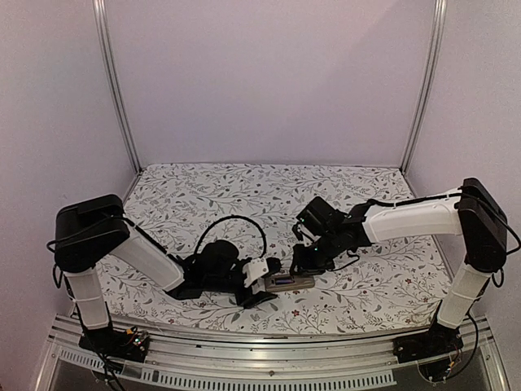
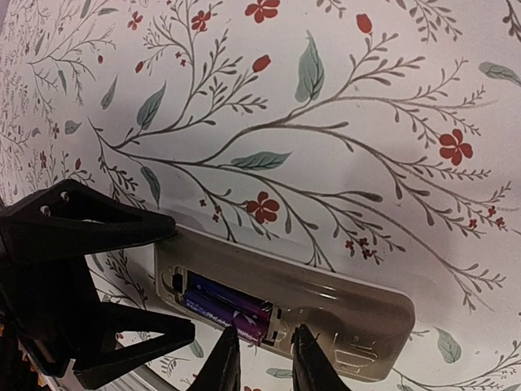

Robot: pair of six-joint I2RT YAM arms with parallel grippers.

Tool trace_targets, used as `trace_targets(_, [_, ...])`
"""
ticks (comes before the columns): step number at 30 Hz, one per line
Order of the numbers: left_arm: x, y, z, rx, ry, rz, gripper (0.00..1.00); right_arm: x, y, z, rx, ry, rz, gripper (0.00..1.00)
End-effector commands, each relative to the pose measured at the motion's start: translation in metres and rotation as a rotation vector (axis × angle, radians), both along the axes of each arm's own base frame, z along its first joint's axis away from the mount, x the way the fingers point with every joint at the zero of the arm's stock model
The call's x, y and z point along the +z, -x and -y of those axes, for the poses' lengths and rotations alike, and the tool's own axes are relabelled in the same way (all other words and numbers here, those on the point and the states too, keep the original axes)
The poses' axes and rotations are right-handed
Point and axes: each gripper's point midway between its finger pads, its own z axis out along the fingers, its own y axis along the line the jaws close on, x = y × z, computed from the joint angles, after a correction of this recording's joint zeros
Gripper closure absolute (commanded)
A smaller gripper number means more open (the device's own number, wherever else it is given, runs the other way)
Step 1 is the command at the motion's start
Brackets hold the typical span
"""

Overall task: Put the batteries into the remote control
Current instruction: Adjust the battery in the battery compartment.

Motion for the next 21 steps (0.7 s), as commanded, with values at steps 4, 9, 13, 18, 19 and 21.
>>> trace_targets(4, [-0.018,-0.001,-0.004,0.024,-0.035,-0.066,0.32,-0.006,0.007,0.002,0.011,0.002,-0.018,0.78])
trace_targets(9, [-0.016,0.006,-0.004,0.017,-0.019,-0.093,0.37,-0.004,0.006,0.005,0.015,0.015,-0.01,0.78])
trace_targets(13, [-0.017,0.01,-0.006,0.017,-0.026,-0.097,0.37,-0.004,0.008,0.004,0.012,0.012,-0.02,0.79])
trace_targets(18, [-0.013,0.009,-0.004,0.023,-0.017,-0.084,0.3,-0.01,0.009,-0.002,0.034,0.0,-0.036,0.81])
trace_targets(19, [-0.01,0.009,-0.004,0.023,-0.011,-0.082,0.29,-0.013,0.01,-0.003,0.042,0.003,-0.041,0.81])
trace_targets(21, [-0.002,0.009,-0.003,0.023,0.008,-0.079,0.26,-0.015,0.012,-0.004,0.051,0.01,-0.046,0.82])
